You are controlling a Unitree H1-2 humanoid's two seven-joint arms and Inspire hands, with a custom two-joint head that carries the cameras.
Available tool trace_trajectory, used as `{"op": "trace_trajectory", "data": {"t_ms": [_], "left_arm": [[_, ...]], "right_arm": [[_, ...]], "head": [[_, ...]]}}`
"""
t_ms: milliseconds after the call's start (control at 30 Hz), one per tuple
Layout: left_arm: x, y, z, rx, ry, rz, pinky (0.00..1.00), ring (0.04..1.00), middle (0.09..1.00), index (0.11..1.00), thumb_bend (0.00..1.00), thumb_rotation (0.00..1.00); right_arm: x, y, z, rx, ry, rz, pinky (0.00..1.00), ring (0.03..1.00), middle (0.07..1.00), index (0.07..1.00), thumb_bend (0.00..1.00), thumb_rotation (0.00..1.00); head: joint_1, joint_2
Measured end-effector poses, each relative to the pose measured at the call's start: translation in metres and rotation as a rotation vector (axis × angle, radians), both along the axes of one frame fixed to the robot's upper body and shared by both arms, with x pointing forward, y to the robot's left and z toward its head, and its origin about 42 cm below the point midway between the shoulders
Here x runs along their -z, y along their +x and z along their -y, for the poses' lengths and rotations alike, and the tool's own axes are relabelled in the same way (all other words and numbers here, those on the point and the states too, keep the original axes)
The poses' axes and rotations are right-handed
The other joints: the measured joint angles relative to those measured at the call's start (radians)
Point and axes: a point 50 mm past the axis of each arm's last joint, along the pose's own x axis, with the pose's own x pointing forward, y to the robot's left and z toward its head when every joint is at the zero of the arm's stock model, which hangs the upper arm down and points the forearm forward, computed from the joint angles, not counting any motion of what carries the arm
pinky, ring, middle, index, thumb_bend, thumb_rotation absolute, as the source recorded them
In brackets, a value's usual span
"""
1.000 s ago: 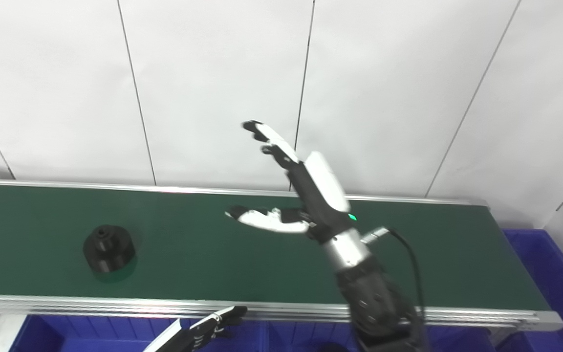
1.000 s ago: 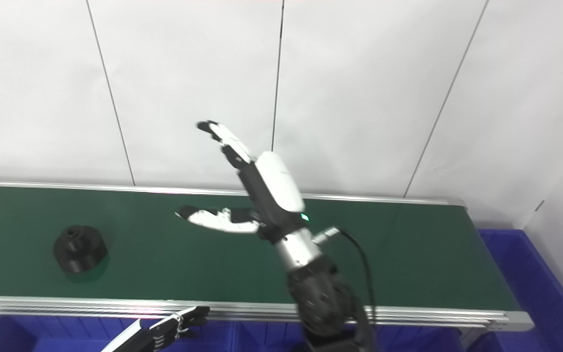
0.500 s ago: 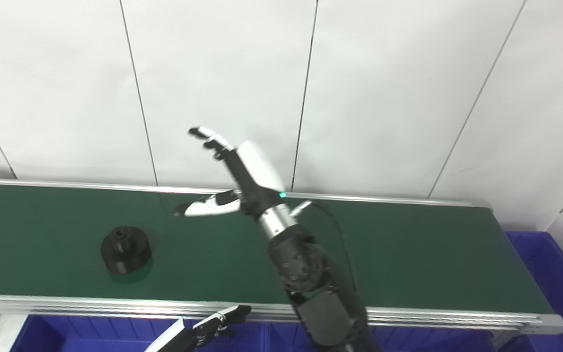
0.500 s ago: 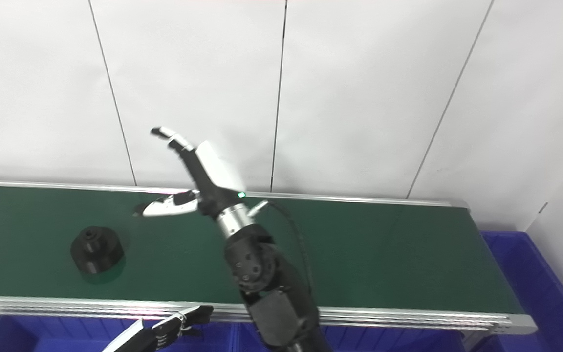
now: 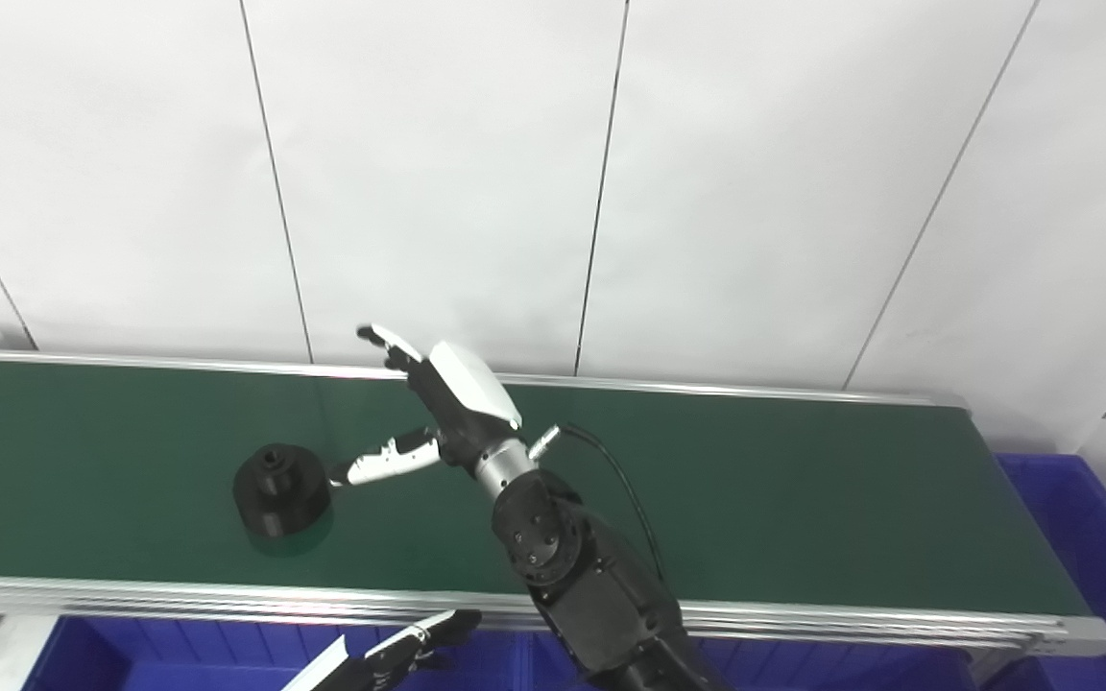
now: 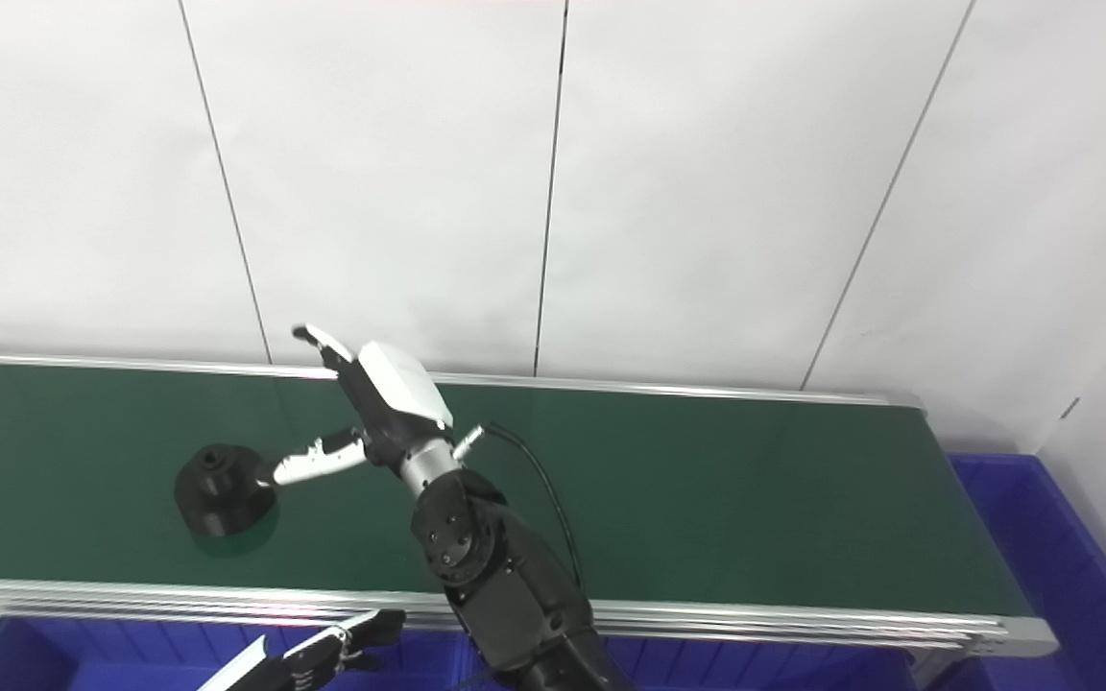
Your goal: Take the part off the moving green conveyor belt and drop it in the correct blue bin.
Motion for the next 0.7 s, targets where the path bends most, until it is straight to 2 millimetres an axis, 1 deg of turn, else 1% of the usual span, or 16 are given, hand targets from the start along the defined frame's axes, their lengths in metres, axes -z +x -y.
{"op": "trace_trajectory", "data": {"t_ms": [133, 267, 367, 533, 700], "left_arm": [[-0.001, -0.003, 0.000, -0.001, -0.009, 0.002, 0.84, 0.913, 0.937, 0.910, 0.55, 0.46], [0.000, -0.005, -0.001, -0.002, -0.007, -0.002, 0.84, 0.911, 0.940, 0.914, 0.55, 0.46], [0.000, -0.006, -0.003, -0.002, -0.002, -0.004, 0.84, 0.908, 0.937, 0.913, 0.56, 0.47], [0.000, -0.008, -0.003, -0.004, -0.012, -0.010, 0.83, 0.900, 0.928, 0.904, 0.57, 0.45], [0.000, -0.011, -0.003, 0.003, -0.015, -0.012, 0.83, 0.899, 0.928, 0.905, 0.58, 0.45]], "right_arm": [[0.010, 0.006, -0.001, 0.008, -0.022, -0.011, 0.81, 0.891, 0.935, 0.950, 0.94, 0.28], [0.012, 0.011, -0.003, 0.013, -0.036, -0.002, 0.83, 0.897, 0.935, 0.946, 0.95, 0.28], [0.020, 0.012, -0.004, 0.027, -0.054, -0.023, 0.83, 0.902, 0.937, 0.942, 0.96, 0.29], [0.039, 0.009, 0.001, 0.051, -0.099, -0.067, 0.82, 0.893, 0.936, 0.940, 0.96, 0.30], [0.051, 0.009, 0.006, 0.068, -0.139, -0.097, 0.81, 0.888, 0.932, 0.939, 0.97, 0.31]], "head": [[0.005, 0.000], [0.006, 0.006], [0.005, 0.009], [0.003, 0.011], [0.005, 0.021]]}}
